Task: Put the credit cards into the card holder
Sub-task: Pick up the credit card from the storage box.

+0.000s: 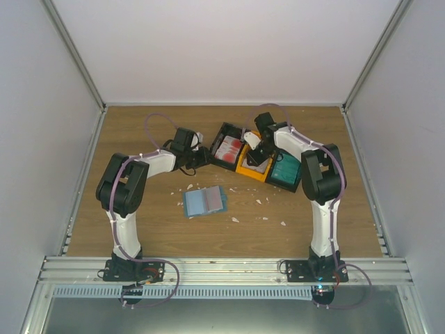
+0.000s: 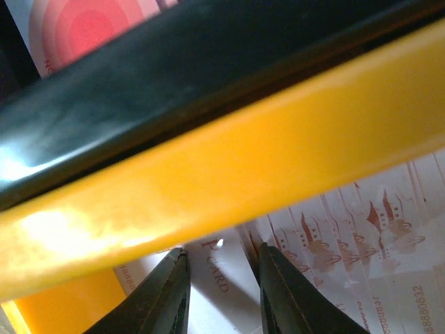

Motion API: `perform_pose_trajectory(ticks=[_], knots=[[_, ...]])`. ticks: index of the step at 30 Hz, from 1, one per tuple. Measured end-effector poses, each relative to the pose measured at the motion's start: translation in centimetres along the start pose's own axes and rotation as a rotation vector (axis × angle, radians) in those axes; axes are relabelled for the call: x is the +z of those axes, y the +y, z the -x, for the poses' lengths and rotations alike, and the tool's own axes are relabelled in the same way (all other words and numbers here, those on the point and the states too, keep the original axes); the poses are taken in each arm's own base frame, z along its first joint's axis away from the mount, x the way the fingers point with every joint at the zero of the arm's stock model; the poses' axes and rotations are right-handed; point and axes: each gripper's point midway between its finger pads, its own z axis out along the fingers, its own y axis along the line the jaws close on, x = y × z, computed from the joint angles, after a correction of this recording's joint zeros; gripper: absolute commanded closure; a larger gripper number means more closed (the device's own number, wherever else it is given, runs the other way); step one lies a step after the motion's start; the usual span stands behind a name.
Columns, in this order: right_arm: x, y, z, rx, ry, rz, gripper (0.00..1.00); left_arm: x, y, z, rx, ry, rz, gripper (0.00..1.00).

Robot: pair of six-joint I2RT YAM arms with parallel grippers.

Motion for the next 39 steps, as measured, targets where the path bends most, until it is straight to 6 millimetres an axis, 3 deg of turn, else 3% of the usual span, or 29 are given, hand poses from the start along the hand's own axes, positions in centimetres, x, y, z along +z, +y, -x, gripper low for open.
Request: perform_pose_trajectory(ticks=[7,16,30,34,39], knots=[[-0.7,0.4,0.1,0.008,-0.014,0.034,0.77,0.2,-0.2,0.1,0.001,0.005,-0.01,0.62],[-3.6,2.8,0.7,-0.02,-0.072,0.115,0.78,0.2,-0.2,0.2,0.001,0.004,-0.012,0.62],[-3.8,4.1,0.3,-0.036,-0.081,0.174,0.71,0.2,-0.2,0.2,0.001,0.005,-0.012,0.62],[-3.6,3.9,0.3,-0.037,-0.08,0.167,0.77,0.2,-0.2,0.1,0.001,0.005,-0.012,0.62],[-2.8,4.2,-1.2,-0.019,-0.033,0.177,0.95,0.2,-0.2,0.1,0.001,0.005,-0.013,0.61]])
